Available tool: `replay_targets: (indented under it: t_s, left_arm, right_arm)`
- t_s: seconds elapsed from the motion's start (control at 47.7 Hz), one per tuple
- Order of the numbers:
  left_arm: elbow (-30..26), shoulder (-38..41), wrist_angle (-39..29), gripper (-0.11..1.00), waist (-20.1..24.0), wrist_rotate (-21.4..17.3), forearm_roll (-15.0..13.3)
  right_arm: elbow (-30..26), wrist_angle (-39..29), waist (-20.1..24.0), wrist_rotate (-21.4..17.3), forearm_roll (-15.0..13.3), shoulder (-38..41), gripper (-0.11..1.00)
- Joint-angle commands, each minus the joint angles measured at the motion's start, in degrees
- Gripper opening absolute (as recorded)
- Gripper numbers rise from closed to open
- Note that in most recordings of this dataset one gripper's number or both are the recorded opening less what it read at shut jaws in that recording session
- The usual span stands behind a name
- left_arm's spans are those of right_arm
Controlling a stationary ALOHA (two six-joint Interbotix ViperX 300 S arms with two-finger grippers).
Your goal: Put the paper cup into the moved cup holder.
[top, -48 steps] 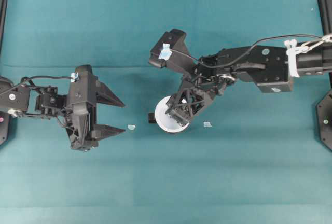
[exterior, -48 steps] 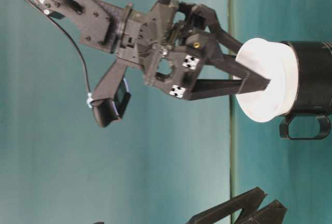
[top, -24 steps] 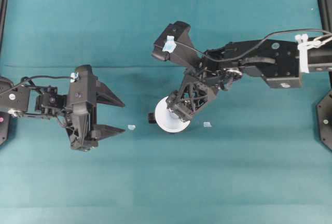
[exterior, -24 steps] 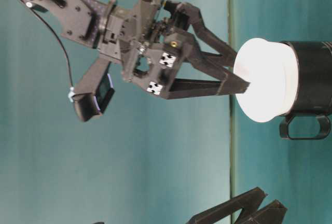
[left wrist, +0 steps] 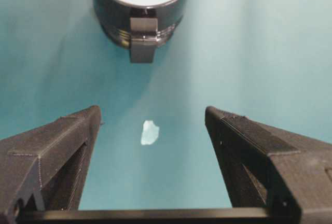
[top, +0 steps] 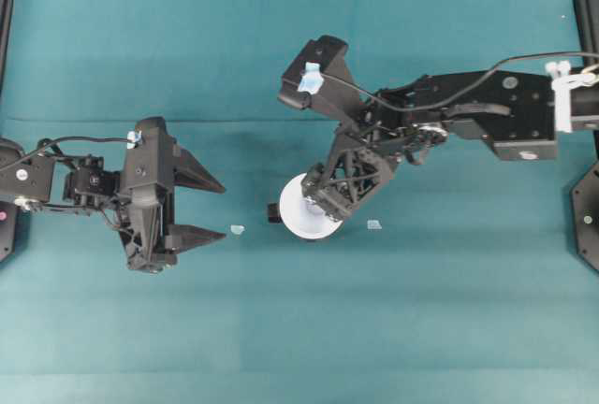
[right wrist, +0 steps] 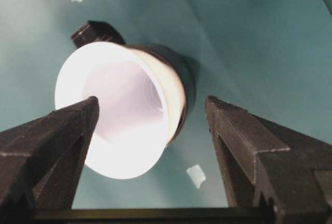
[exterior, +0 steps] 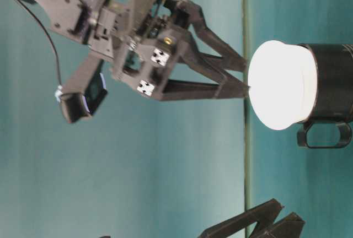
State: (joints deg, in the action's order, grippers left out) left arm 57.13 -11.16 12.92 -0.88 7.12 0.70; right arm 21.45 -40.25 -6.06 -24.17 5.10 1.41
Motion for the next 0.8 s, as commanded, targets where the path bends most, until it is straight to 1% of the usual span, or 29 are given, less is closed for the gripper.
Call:
replay_targets:
  t_s: [0.0,0.398,0.775]
  left_arm:
    - [-0.35,-0.79,0.35,0.85,0.00,0.09,0.09]
    - [-0.35,-0.88,0.26,0.85,0.09,0.00,0.09]
    - [-0.35,-0.88,0.26,0.85,0.18,0.00,0.09]
  right_arm:
    - [0.44,0.88,0.53,0.53,-0.35,-2.99,0.76]
    - [6.94,6.59,1.32,0.53,-1.58,-10.28,0.76]
    - [9.40,6.68,1.58,0.70,-3.60,-13.80,0.77]
